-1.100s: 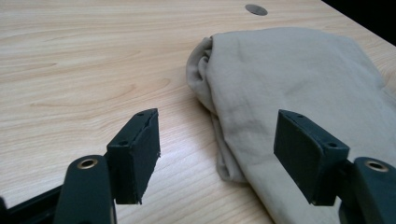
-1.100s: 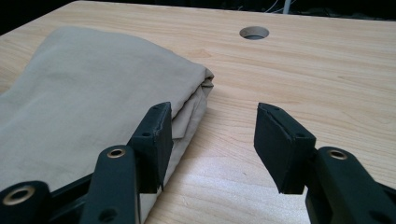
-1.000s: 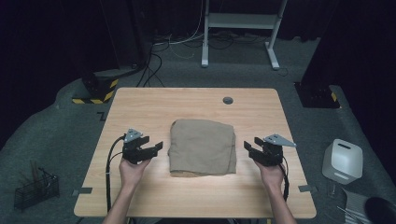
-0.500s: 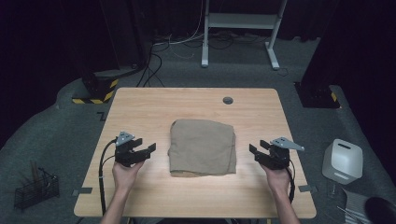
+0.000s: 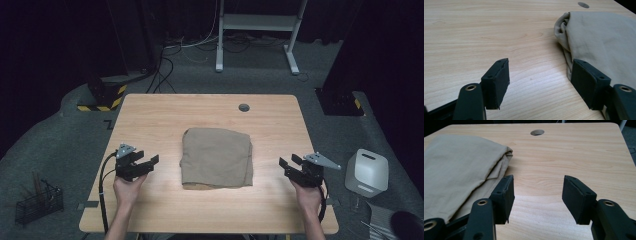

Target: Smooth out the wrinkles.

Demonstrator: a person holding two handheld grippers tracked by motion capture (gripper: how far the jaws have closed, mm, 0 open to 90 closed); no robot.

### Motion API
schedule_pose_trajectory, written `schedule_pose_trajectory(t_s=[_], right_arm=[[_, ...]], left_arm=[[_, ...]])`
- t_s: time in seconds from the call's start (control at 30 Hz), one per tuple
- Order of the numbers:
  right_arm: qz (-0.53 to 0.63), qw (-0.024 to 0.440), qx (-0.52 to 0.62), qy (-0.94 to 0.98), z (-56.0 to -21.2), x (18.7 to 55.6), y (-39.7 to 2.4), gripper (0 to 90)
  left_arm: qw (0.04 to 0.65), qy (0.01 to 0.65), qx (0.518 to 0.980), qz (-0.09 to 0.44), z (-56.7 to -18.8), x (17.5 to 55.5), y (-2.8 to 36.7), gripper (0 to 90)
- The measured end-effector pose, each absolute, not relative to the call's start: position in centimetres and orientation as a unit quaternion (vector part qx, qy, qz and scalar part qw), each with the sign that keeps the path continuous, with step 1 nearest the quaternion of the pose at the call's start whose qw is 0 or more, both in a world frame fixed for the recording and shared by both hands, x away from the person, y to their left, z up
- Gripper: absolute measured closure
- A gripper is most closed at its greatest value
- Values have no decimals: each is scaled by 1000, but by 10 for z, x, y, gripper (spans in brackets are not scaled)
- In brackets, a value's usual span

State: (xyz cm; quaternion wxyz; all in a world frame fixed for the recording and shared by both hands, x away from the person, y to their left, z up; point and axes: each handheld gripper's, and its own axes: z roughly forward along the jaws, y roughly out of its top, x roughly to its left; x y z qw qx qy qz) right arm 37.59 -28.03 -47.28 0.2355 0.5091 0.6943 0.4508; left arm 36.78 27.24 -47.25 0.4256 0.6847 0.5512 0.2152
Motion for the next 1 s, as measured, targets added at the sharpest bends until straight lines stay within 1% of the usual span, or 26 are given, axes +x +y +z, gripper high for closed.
schedule_pose_trajectory(t_s=[0.2, 0.3, 0.47, 0.53, 0.6, 0.77, 0.9, 1.0], right_arm=[[444, 241, 514, 693, -478, 378, -285, 427], [433, 244, 518, 696, -482, 378, -288, 427], [416, 252, 532, 693, -489, 380, -295, 436], [411, 259, 539, 688, -492, 380, -296, 440], [400, 255, 543, 693, -495, 382, -296, 439], [379, 255, 561, 690, -504, 388, -299, 421], [362, 255, 567, 694, -511, 392, -299, 414], [350, 262, 563, 701, -514, 395, -298, 414]], left_arm=[[407, 569, 679, 224, -484, 366, 284, 316], [406, 581, 668, 228, -489, 365, 289, 316], [391, 586, 668, 241, -495, 367, 292, 315], [395, 590, 662, 241, -497, 369, 294, 313], [404, 589, 655, 247, -498, 370, 295, 304], [387, 589, 660, 261, -503, 375, 298, 288], [371, 598, 660, 263, -508, 379, 299, 284], [352, 595, 671, 268, -513, 382, 297, 281]])
